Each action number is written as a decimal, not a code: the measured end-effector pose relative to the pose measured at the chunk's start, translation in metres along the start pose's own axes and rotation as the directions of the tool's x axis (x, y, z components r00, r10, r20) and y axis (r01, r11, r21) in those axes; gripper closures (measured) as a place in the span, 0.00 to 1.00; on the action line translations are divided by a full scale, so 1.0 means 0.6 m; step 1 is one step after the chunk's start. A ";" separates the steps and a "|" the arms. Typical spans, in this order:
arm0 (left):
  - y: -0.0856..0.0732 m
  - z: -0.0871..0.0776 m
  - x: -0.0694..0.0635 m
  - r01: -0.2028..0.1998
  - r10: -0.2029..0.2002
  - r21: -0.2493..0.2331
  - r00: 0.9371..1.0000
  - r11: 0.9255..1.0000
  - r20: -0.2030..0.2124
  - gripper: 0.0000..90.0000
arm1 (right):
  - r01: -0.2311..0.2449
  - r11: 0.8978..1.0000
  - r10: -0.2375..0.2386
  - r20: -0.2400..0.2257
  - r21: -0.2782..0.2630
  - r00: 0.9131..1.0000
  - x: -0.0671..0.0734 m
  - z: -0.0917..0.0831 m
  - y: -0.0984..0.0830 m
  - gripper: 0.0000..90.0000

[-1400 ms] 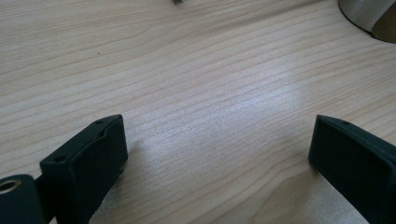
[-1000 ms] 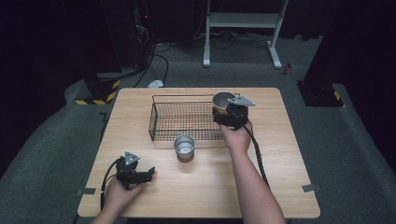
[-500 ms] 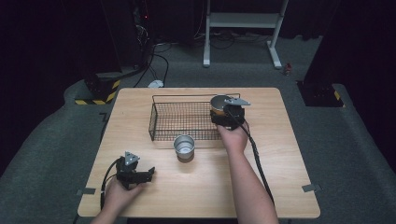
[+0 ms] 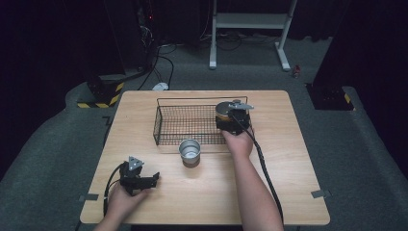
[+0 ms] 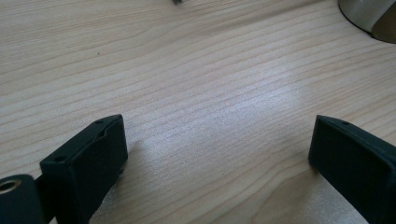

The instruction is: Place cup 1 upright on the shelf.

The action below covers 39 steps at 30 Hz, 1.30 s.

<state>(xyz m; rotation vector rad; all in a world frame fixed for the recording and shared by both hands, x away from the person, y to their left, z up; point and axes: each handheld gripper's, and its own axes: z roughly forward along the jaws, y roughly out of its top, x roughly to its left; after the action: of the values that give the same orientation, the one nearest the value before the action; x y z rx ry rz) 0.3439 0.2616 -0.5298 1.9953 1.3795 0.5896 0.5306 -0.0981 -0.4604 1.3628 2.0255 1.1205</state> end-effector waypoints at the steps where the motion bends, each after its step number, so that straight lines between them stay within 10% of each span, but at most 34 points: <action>1: 0.000 0.000 0.000 -0.001 0.001 0.000 1.000 1.000 0.000 0.05 | 0.006 1.000 -0.006 -0.002 0.000 1.000 -0.001 0.002 0.000 0.18; 39: 0.000 0.000 0.000 0.000 0.000 0.000 1.000 1.000 0.000 0.05 | 0.030 0.996 -0.030 0.006 0.080 1.000 0.009 0.025 -0.007 0.18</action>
<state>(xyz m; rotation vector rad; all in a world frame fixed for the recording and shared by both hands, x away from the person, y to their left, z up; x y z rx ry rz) 0.3439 0.2616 -0.5298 1.9951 1.3800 0.5894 0.5370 -0.0886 -0.4719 1.3684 2.0990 1.0301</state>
